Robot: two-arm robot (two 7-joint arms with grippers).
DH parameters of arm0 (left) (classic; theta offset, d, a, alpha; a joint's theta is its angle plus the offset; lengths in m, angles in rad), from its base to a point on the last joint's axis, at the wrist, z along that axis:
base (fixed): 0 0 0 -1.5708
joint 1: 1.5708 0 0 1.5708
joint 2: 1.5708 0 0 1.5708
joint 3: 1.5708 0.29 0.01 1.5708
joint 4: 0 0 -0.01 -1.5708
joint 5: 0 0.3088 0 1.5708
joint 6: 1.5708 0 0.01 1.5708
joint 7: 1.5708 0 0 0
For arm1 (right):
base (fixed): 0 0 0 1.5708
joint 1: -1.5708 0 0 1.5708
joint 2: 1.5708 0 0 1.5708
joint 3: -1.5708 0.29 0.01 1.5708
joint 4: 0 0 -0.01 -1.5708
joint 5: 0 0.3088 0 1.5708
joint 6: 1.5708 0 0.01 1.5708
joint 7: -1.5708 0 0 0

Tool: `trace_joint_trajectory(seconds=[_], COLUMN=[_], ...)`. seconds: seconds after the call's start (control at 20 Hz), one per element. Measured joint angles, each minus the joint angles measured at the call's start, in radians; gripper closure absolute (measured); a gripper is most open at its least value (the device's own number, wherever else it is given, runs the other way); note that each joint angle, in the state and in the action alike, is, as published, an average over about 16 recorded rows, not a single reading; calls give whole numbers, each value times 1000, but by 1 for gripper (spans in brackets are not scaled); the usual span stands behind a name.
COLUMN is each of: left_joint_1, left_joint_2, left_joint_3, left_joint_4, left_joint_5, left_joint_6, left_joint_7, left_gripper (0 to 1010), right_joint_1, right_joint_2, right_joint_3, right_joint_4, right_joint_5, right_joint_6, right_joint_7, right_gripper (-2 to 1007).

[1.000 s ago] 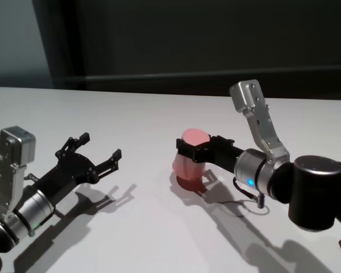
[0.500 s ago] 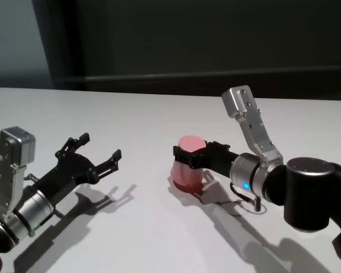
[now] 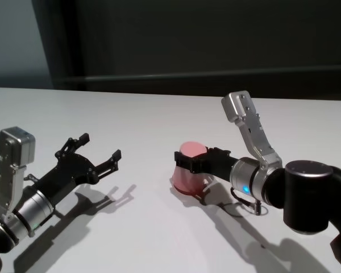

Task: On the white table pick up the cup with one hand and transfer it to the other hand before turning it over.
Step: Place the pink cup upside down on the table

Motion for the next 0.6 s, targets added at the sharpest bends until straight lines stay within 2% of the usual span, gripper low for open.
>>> trace_joint_trajectory(seconds=[0.6], left_joint_1=[0], left_joint_2=[0], left_joint_3=[0], left_joint_4=[0], left_joint_5=[0], left_joint_6=[0], left_joint_7=[0], left_gripper=[9], right_joint_1=[-5], right_joint_2=[-5], right_joint_3=[8], right_joint_4=[2], right_joint_5=[1], right_joint_6=[8], right_joint_7=[0], right_gripper=[227])
